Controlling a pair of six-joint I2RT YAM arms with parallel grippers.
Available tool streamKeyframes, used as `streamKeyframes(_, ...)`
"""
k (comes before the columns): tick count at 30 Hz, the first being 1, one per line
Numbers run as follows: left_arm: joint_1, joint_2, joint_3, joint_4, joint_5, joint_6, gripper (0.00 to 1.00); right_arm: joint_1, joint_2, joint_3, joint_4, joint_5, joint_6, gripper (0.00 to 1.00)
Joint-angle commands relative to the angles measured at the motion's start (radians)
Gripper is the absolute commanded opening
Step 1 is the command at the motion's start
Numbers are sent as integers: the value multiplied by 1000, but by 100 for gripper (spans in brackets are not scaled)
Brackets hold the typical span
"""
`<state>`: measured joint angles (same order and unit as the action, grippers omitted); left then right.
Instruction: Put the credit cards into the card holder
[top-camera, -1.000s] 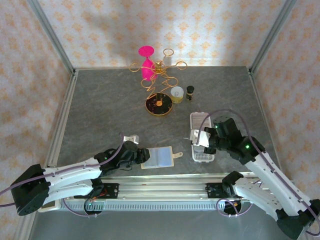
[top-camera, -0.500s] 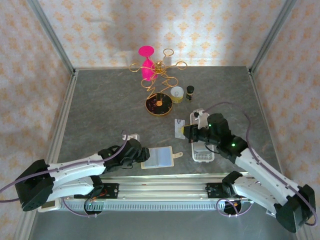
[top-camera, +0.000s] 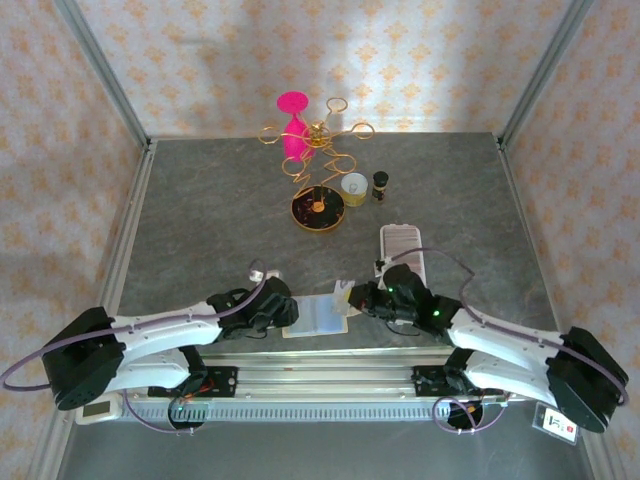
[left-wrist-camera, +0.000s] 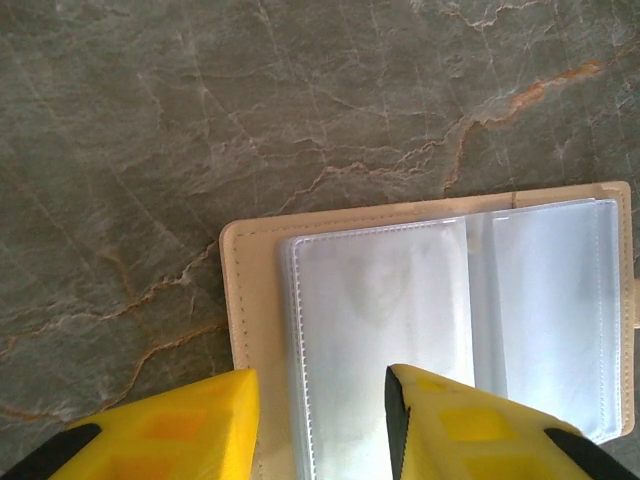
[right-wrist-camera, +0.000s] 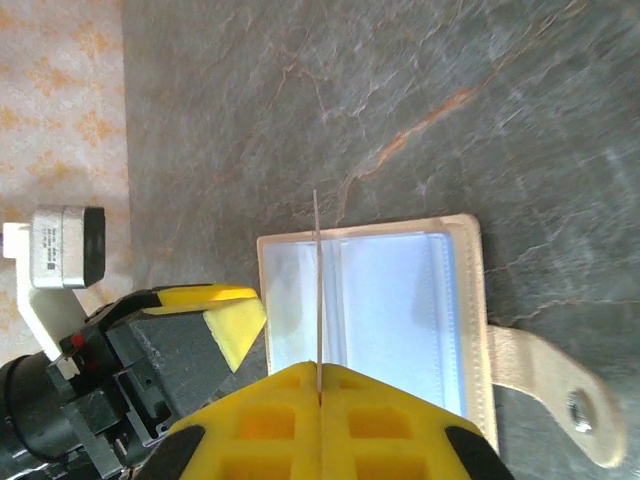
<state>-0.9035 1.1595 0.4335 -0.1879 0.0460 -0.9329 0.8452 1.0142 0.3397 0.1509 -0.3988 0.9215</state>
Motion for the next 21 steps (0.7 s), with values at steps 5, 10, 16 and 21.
streamKeyframes(5, -13, 48, 36, -31, -1, 42, 36, 54, 132, 60, 124, 30, 33, 0)
streamKeyframes(10, -16, 69, 35, -50, -20, 50, 34, 70, 214, 82, 164, 9, 30, 0)
streamKeyframes(16, -19, 99, 28, -70, -39, 58, 30, 101, 293, 119, 183, 2, 25, 0)
streamKeyframes(21, -22, 106, 25, -70, -41, 57, 27, 107, 335, 128, 185, 10, 36, 0)
